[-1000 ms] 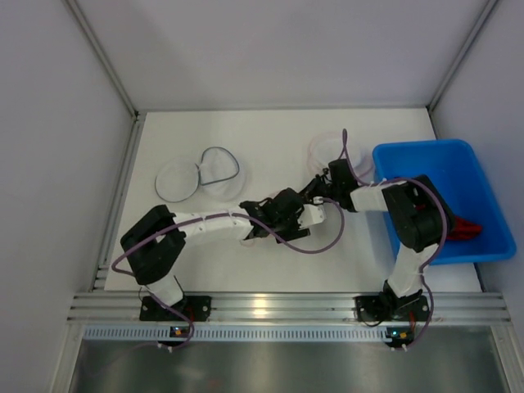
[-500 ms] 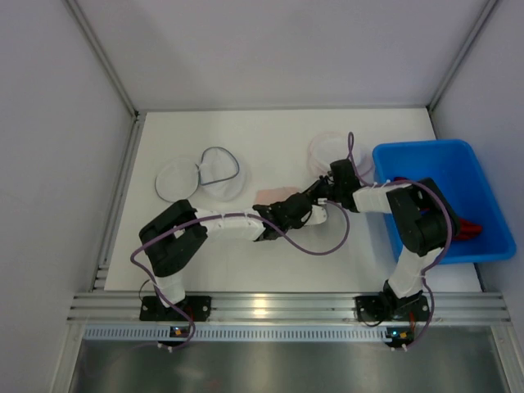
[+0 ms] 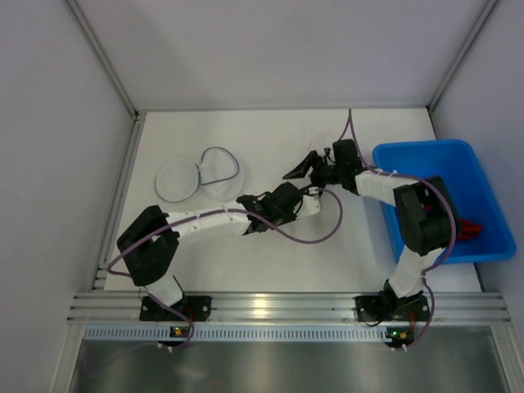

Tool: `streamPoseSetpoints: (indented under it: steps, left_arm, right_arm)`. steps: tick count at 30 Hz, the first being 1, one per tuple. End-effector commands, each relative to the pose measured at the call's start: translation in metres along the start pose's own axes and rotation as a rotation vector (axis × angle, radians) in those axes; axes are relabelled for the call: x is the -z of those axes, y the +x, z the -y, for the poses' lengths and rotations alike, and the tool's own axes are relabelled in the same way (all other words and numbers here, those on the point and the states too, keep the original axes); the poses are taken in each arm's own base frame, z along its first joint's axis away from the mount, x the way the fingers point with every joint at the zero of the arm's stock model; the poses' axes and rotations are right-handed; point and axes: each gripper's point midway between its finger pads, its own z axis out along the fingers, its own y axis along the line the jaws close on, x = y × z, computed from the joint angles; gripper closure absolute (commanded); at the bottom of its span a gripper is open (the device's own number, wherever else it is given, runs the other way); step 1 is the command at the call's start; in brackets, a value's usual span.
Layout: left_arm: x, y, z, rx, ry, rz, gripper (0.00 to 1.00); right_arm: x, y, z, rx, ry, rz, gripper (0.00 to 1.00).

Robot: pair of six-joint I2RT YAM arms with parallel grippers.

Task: Place the bra in the laundry bag and zip it closed
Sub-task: Pick up the bra from the center of the board, then move the laundry bag to the center of the board.

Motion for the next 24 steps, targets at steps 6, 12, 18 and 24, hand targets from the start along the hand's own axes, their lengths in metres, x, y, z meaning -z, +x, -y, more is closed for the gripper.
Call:
streamPoseSetpoints:
  steps: [6, 12, 18, 24]
  left_arm:
    - [0.101, -0.066, -0.074, 0.392, 0.145, 0.336, 1.00]
    - [0.139, -0.057, -0.166, 0.673, 0.102, 0.467, 1.00]
    - [0.172, -0.018, -0.239, 0.899, -0.023, 0.530, 1.00]
    - [0.206, 0.034, -0.293, 1.077, -0.152, 0.588, 1.00]
  right_arm:
    - [0.055, -0.089, -0.097, 0.418, -0.121, 0.191, 0.22]
    - [0.033, -0.111, -0.115, 0.532, -0.123, 0.162, 0.23]
    - [-0.011, -0.097, -0.150, 0.686, -0.180, 0.119, 0.26]
    - [-0.069, -0.073, -0.165, 0.815, -0.184, 0.086, 0.29]
